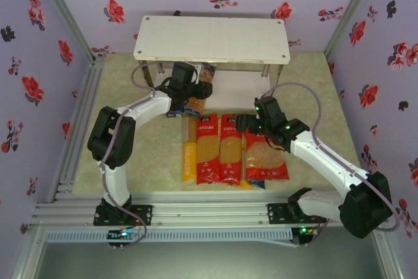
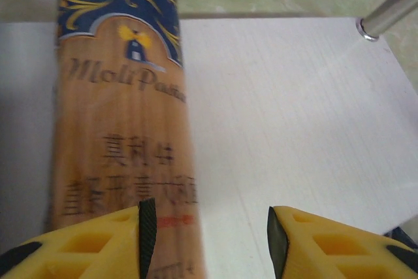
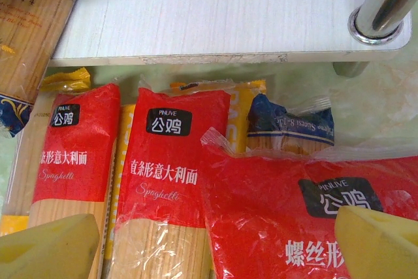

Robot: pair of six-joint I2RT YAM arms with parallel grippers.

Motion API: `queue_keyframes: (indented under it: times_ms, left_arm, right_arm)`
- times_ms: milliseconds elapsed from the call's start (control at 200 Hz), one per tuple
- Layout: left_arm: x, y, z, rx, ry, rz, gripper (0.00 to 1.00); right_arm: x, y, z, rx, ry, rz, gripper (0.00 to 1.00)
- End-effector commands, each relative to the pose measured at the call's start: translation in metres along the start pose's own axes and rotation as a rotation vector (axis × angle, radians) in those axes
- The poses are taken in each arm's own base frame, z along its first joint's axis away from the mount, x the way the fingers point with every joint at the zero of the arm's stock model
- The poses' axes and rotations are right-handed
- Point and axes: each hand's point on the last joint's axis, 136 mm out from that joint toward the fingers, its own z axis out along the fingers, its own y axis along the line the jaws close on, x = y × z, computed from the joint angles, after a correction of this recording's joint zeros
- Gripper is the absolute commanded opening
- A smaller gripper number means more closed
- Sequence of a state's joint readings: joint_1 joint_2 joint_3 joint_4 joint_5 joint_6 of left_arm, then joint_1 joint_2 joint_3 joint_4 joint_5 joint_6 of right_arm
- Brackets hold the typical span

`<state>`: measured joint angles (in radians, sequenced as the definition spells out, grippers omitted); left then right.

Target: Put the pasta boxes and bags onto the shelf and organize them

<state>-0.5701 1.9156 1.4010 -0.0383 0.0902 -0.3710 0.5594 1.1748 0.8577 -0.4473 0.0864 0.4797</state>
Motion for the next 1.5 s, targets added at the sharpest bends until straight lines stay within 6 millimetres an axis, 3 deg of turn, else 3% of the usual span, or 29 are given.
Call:
queue_keyframes:
  times_ms: [0, 90, 385, 640, 845, 1035, 1205, 1310, 1495]
  left_arm:
    - [-0.018, 0.002, -0.011, -0.051, -0.046, -0.006, 0.49]
    - [-0.017, 0.002, -0.011, -0.057, -0.044, -0.010, 0.51]
    - [-0.021, -0.029, 0.009, 0.021, -0.065, 0.012, 0.56]
    - [-0.022, -0.014, 0.009, -0.114, -0.083, 0.003, 0.54]
    - [-0.008, 0.000, -0.003, -0.235, -0.035, 0.019, 0.56]
    - [0.010, -0.012, -0.031, -0.213, 0.016, 0.043, 0.58]
    - [0.029, -0.035, -0.078, -0.148, 0.052, 0.069, 0.59]
    - [0.040, -0.052, -0.109, -0.101, 0.071, 0.077, 0.53]
    - [0.077, -0.072, -0.135, -0.031, 0.158, 0.049, 0.50]
  right_arm:
    - [-0.006, 0.000, -0.007, 0.013, -0.023, -0.014, 0.94]
    - [-0.005, -0.002, -0.009, 0.018, -0.028, -0.015, 0.94]
    - [-0.004, -0.001, -0.005, 0.016, -0.022, -0.010, 0.95]
    - [-0.003, -0.004, -0.009, 0.023, -0.028, -0.016, 0.95]
    - [0.001, -0.005, -0.008, 0.023, -0.017, -0.015, 0.95]
    - [0.017, -0.019, -0.006, 0.090, 0.043, -0.020, 0.95]
    - [0.044, -0.023, 0.001, 0.092, 0.143, 0.001, 0.89]
    - [0.058, -0.022, 0.003, 0.073, 0.180, 0.013, 0.83]
    - [0.073, -0.018, -0.002, 0.063, 0.203, 0.006, 0.85]
